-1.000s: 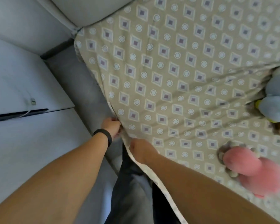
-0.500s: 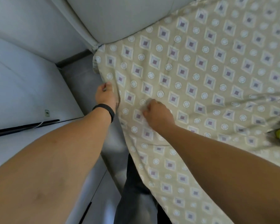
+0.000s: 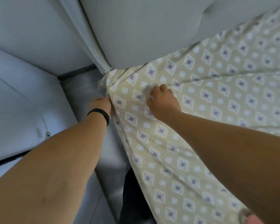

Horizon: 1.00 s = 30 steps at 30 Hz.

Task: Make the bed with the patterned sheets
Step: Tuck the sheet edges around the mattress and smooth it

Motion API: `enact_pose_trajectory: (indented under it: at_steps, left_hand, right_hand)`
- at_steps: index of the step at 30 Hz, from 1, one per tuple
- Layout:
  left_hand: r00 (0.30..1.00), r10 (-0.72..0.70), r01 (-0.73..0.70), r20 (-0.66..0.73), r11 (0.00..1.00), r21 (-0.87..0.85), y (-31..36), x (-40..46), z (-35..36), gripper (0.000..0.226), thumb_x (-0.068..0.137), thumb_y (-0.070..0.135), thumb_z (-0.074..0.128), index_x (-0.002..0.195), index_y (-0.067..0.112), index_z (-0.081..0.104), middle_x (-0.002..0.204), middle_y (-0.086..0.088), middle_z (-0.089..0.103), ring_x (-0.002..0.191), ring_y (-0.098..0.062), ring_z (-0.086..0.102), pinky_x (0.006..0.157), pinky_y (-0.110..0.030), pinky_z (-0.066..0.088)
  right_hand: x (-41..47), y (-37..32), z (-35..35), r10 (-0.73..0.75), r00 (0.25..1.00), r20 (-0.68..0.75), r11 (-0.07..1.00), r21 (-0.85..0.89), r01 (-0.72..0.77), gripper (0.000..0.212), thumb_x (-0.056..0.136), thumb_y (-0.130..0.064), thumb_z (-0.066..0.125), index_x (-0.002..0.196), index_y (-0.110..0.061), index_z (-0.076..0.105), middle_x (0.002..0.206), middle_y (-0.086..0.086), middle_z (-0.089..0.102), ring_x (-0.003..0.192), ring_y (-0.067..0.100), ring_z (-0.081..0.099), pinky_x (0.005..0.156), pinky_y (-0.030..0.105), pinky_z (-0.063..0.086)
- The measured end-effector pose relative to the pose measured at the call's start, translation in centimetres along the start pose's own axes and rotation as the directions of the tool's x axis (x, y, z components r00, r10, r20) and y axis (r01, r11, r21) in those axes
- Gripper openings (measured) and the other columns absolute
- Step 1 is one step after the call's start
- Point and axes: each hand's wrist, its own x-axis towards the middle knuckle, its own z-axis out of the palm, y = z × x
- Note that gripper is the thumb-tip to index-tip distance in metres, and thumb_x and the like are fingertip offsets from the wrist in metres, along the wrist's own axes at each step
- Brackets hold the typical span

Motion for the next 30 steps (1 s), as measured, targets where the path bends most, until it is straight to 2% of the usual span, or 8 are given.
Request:
enact_pose_trajectory:
  at_steps: [6,9,11,15,22,26,28,30]
  left_hand:
    - [0.973,0.219,-0.216,0.066,0.975,-0.058,5.5,-1.7,1.0,0.014,0.098,0.028,0.058,0.087,0.02,0.059,0.074,0.001,0.054,0.061,-0.014,0.048,0.06,-0.026,0.042]
    - [0.93,0.361,-0.366,0.068,0.926,0.09,5.8,-0.5,1.4,0.024,0.098,0.028,0.062,0.119,0.017,0.064,0.115,-0.009,0.068,0.072,-0.006,0.053,0.064,-0.019,0.048]
    - [0.933,0.335,-0.359,0.132,0.899,0.25,5.9,0.8,0.7,0.051,0.095,0.012,0.064,0.143,0.008,0.048,0.137,-0.017,0.057,0.104,-0.019,0.06,0.092,-0.023,0.048]
    - [0.917,0.366,-0.396,0.159,0.786,0.475,6.9,2.1,0.9,0.086,0.085,0.027,0.079,0.15,0.01,0.025,0.136,-0.018,0.051,0.129,-0.038,0.049,0.103,-0.043,0.044]
    - [0.882,0.342,-0.459,0.326,0.458,0.761,7.0,5.0,1.2,0.037,0.105,0.008,0.043,0.141,0.003,0.05,0.133,-0.021,0.057,0.124,-0.038,0.053,0.097,-0.041,0.042]
    - [0.877,0.294,-0.473,0.38,0.39,0.79,6.2,6.2,2.5,0.035,0.108,0.014,0.043,0.14,0.001,0.05,0.136,-0.017,0.056,0.125,-0.033,0.052,0.075,-0.014,0.044]
    - [0.888,0.281,-0.459,0.365,0.497,0.736,5.6,6.8,2.9,0.039,0.108,0.02,0.045,0.143,0.004,0.049,0.144,-0.014,0.054,0.125,-0.031,0.055,0.063,-0.008,0.048]
    - [0.939,0.265,-0.331,0.217,0.535,0.777,4.9,7.2,3.3,0.035,0.104,0.02,0.051,0.137,0.008,0.053,0.138,-0.015,0.058,0.126,-0.033,0.055,0.088,-0.025,0.054]
  right_hand:
    - [2.3,4.6,-1.8,-0.052,0.992,-0.118,0.993,-0.11,0.039,0.057,0.099,-0.047,0.047,0.152,-0.032,0.031,0.157,0.0,0.027,0.143,0.03,0.027,0.113,0.048,0.034]
    - [4.9,3.8,-1.7,0.007,0.999,0.041,0.984,-0.177,0.0,0.086,0.093,-0.073,0.041,0.159,-0.037,0.0,0.169,-0.005,-0.01,0.155,0.03,-0.008,0.123,0.059,0.01]
    - [5.9,3.4,-1.0,0.053,0.993,0.106,0.981,-0.194,-0.031,0.097,0.088,-0.083,0.034,0.159,-0.036,-0.011,0.167,-0.004,-0.022,0.154,0.031,-0.02,0.121,0.064,0.002]
    - [7.5,3.9,-1.1,-0.009,0.999,0.036,0.943,-0.332,0.02,0.106,0.075,-0.097,0.017,0.157,-0.04,-0.018,0.166,-0.006,-0.025,0.152,0.028,-0.025,0.117,0.069,-0.004]
    - [10.5,4.9,-1.2,-0.135,0.991,-0.006,0.906,-0.407,0.121,0.103,0.073,-0.098,0.0,0.155,-0.04,-0.024,0.167,-0.008,-0.022,0.152,0.025,-0.027,0.115,0.069,-0.008]
    - [11.5,4.6,-1.4,-0.175,0.984,0.018,0.892,-0.42,0.166,0.102,0.073,-0.097,-0.004,0.154,-0.04,-0.026,0.167,-0.009,-0.021,0.153,0.025,-0.025,0.115,0.07,-0.008]
    - [11.6,4.6,-1.7,-0.189,0.981,0.043,0.902,-0.388,0.191,0.1,0.075,-0.096,-0.003,0.155,-0.04,-0.023,0.167,-0.008,-0.02,0.153,0.025,-0.023,0.116,0.069,-0.009]
    - [10.7,5.0,-2.6,-0.226,0.97,0.084,0.912,-0.332,0.241,0.095,0.082,-0.092,0.002,0.159,-0.038,-0.015,0.168,-0.007,-0.016,0.154,0.024,-0.019,0.12,0.063,-0.009]
